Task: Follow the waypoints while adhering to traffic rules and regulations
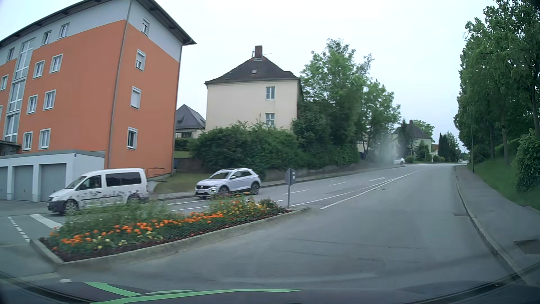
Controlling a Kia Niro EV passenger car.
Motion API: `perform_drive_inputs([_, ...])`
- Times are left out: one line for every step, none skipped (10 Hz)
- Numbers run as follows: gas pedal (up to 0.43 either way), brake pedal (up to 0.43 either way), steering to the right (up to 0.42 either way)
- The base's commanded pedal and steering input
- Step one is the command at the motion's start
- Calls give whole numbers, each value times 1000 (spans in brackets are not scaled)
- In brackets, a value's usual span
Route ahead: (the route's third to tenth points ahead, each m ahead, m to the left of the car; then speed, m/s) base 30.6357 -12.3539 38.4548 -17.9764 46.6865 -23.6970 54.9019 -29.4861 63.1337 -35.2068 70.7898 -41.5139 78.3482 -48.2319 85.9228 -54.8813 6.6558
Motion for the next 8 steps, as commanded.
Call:
perform_drive_inputs([228, 0, 276])
perform_drive_inputs([240, 0, 268])
perform_drive_inputs([268, 0, 260])
perform_drive_inputs([268, 0, 252])
perform_drive_inputs([268, 0, 244])
perform_drive_inputs([280, 0, 229])
perform_drive_inputs([299, 0, 208])
perform_drive_inputs([299, 0, 184])
